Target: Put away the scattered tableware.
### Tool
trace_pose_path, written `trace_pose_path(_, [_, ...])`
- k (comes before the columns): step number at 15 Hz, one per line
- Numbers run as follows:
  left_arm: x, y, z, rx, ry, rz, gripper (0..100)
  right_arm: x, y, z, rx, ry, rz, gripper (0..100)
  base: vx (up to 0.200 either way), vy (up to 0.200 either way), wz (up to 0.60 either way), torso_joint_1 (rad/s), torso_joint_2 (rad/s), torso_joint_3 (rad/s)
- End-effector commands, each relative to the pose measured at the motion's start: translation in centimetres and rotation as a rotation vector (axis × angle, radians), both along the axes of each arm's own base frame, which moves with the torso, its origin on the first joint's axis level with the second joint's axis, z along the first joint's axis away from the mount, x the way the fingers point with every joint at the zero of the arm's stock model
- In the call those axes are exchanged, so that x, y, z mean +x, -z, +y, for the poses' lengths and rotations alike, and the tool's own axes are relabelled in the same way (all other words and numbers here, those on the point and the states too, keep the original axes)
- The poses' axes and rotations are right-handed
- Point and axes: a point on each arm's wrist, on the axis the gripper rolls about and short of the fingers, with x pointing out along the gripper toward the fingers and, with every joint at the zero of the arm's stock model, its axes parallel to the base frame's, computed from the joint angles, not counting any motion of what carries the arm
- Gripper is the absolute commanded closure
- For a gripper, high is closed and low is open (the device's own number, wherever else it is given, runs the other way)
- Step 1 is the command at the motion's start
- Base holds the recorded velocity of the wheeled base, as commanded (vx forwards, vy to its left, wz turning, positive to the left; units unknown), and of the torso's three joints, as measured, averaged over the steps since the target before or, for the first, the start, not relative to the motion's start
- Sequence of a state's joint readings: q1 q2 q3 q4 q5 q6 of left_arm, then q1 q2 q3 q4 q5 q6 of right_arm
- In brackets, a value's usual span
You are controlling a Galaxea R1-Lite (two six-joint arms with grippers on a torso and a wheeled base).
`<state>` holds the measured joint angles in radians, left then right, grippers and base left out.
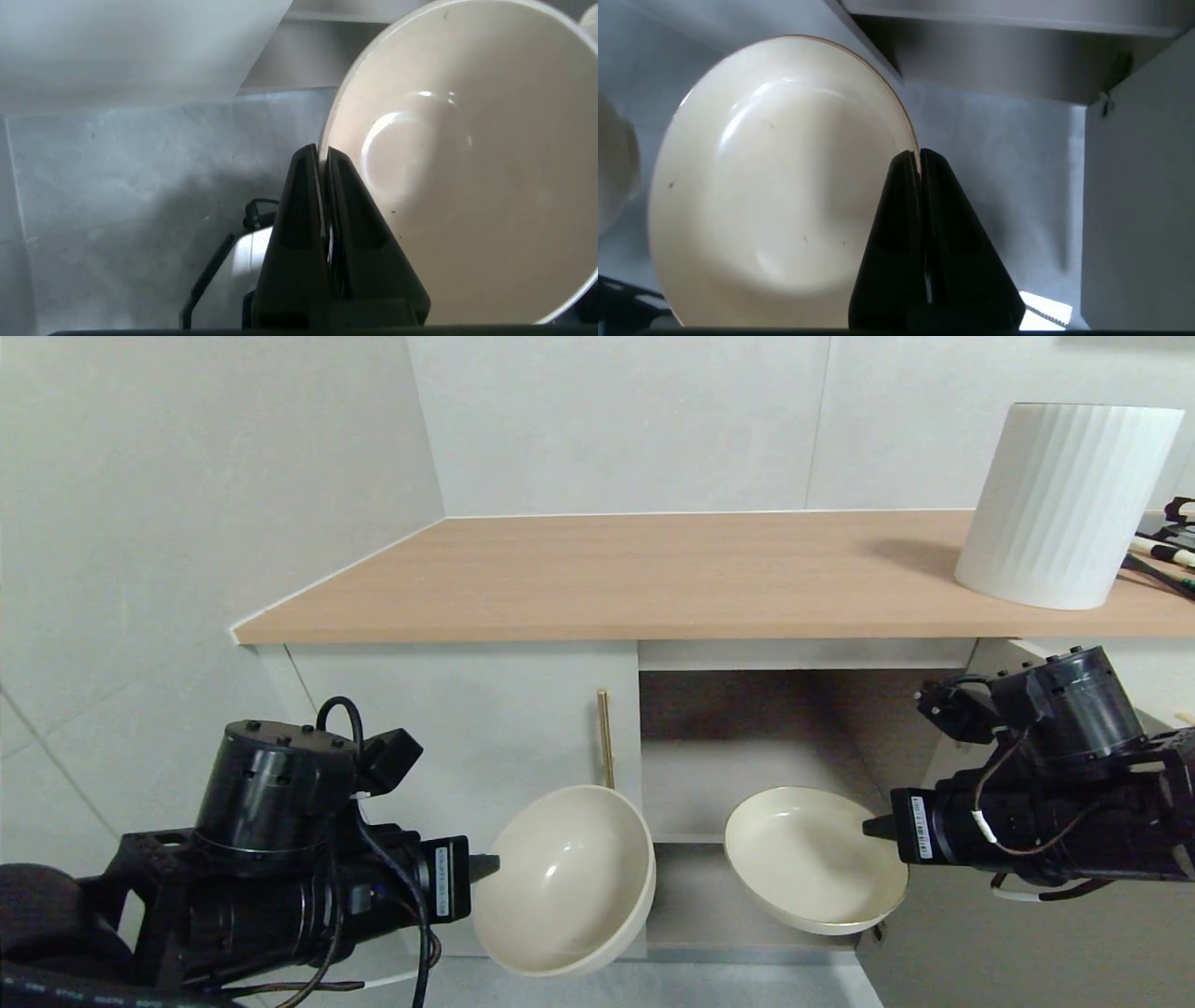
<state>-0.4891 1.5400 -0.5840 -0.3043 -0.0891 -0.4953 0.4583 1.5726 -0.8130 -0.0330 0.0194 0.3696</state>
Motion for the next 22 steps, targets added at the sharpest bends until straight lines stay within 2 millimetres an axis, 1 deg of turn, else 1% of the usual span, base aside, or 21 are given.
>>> trace_pose_path(1, [0.0,0.0,0.0,0.000,0.000,0.000,100,0.0,0.2,0.0,-0.003,-0.001,0.006,100,0.000,0.000,0.00,-0.095,0.45,0.354])
trace_pose_path(3, [0.0,0.0,0.0,0.000,0.000,0.000,100,0.1,0.2,0.0,-0.003,-0.001,0.008,100,0.000,0.000,0.00,-0.039,0.25,0.200])
trace_pose_path(7, [0.0,0.1,0.0,0.001,0.000,0.002,100,0.4,0.5,0.2,0.000,-0.001,0.002,100,0.000,0.000,0.00,-0.012,0.04,0.019])
trace_pose_path(9, [0.0,0.1,0.0,0.001,0.000,0.002,100,0.9,1.1,0.4,-0.022,0.010,0.014,100,0.000,0.000,0.00,0.000,0.00,0.000])
trace_pose_path(12, [0.1,0.2,-0.1,0.003,0.000,0.006,100,2.8,3.3,1.1,-0.084,0.068,0.021,100,0.000,0.000,0.00,0.000,0.00,0.000])
trace_pose_path(14, [0.1,0.2,-0.1,0.004,0.000,0.008,100,4.0,5.2,1.8,-0.089,0.075,0.033,100,0.000,0.000,0.00,0.000,0.00,0.000])
trace_pose_path(15, [0.2,0.3,-0.1,0.005,0.000,0.010,100,5.4,7.6,2.0,-0.112,0.094,0.062,100,0.000,0.000,0.00,0.000,0.00,0.000])
trace_pose_path(16, [0.2,0.3,-0.1,0.006,0.000,0.011,100,6.1,8.9,2.2,-0.122,0.107,0.067,100,0.000,0.000,0.00,0.000,0.00,0.000])
trace_pose_path(17, [0.2,0.3,-0.1,0.006,0.000,0.011,100,7.4,10.9,2.1,-0.122,0.152,0.068,100,0.000,0.000,0.00,0.000,0.00,0.000])
trace_pose_path(19, [0.2,0.4,-0.1,0.007,0.001,0.016,100,8.9,13.4,1.9,-0.135,0.209,0.045,100,0.000,0.000,0.00,0.000,0.00,0.000])
trace_pose_path(20, [0.3,0.6,-0.2,0.010,0.000,0.023,100,10.0,15.4,2.0,-0.140,0.241,0.009,100,0.000,0.000,0.00,0.000,0.00,0.000])
trace_pose_path(21, [0.3,0.6,-0.2,0.010,0.000,0.023,100,10.8,16.3,2.0,-0.131,0.259,-0.032,100,0.000,0.000,0.00,0.000,0.00,0.000])
trace_pose_path(22, [0.3,0.6,-0.2,0.010,0.000,0.023,100,11.4,16.7,2.1,-0.124,0.272,-0.059,100,0.000,0.000,0.00,0.000,0.00,0.000])
